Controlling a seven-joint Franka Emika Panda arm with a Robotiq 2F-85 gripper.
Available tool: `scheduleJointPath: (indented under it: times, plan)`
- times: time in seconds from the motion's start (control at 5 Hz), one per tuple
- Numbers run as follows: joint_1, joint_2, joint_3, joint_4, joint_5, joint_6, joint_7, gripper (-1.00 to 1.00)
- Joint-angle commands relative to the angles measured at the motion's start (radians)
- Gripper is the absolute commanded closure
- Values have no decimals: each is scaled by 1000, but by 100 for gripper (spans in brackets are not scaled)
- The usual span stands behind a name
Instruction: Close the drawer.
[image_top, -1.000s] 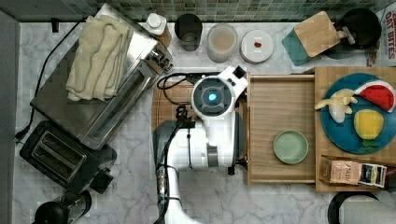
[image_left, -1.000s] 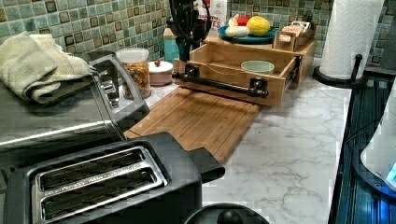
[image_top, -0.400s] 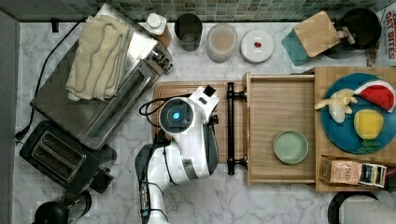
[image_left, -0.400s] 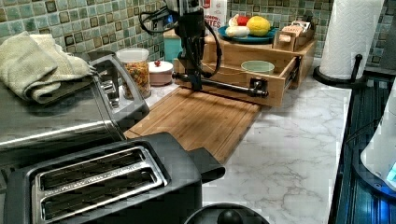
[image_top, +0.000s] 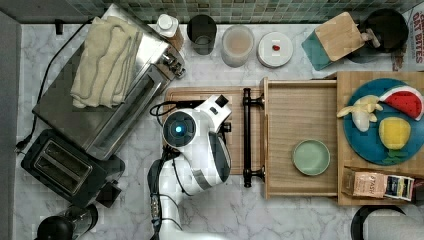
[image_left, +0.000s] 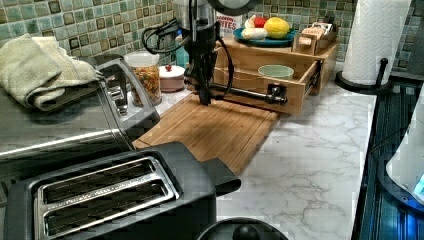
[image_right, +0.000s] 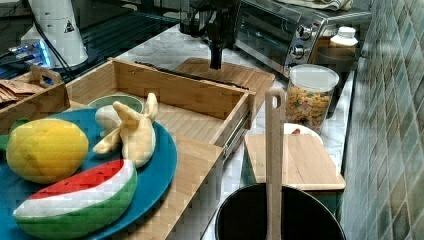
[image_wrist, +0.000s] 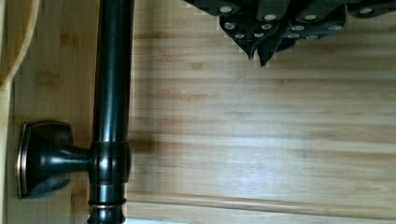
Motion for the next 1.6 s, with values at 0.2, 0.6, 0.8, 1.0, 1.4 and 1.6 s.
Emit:
scheduleJointPath:
  times: [0.2, 0.6, 0.8, 1.0, 1.4, 1.6]
  plan:
    - [-10, 18, -32, 36, -46, -22, 30, 100]
    - [-53, -4, -57, 14, -53, 24, -29, 100]
    - [-86, -2, -69, 25, -17, 12, -102, 100]
    - [-124, -8, -90, 17, -9, 34, -166, 100]
    - [-216, 5, -137, 54, 53, 29, -322, 100]
    - [-271, 7, -159, 80, 66, 29, -366, 100]
